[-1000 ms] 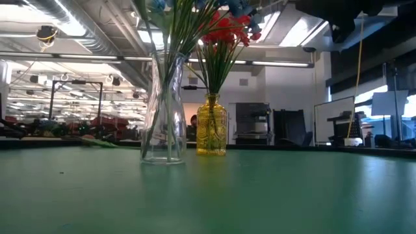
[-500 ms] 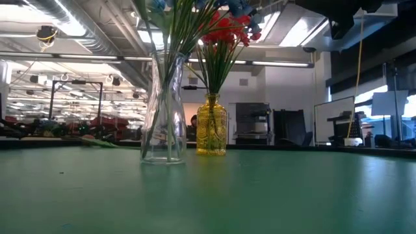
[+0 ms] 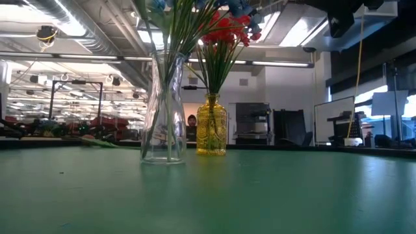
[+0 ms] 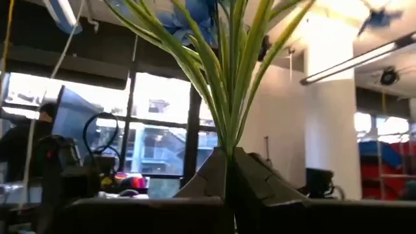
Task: Sort flowers into vase by color
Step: Put the blue flowers into the transparent flower vase
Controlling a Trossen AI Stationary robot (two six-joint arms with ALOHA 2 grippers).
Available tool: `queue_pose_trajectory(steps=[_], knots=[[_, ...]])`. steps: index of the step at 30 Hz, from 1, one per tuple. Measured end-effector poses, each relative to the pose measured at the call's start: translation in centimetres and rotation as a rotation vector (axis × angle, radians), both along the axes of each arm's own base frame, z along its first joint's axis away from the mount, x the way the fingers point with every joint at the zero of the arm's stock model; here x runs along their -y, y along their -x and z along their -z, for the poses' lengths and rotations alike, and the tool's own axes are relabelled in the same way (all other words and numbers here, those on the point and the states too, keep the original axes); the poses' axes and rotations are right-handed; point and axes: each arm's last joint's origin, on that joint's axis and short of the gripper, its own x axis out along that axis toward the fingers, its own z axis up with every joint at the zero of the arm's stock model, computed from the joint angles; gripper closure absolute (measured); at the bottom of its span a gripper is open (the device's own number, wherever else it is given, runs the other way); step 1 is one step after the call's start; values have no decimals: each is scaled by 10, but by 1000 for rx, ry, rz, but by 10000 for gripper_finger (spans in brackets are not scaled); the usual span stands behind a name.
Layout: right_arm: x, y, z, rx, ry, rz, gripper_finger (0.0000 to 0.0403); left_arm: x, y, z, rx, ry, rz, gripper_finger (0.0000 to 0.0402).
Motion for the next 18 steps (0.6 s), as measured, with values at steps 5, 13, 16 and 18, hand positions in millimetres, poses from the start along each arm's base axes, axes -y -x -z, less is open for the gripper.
queue_pose_trajectory(steps=[5,13,16,18], knots=[[-2,0,-17,159,-72,-90,256,-9,-15,2,-51,3,-34,401],[-21,-19,-52,251,-8,-223,256,-35,-35,3,-79,151,-68,401],[-30,-33,-65,250,28,-220,256,-40,-38,3,-83,170,-72,401],[-35,-41,-74,267,49,-210,256,-42,-40,4,-89,168,-65,401]])
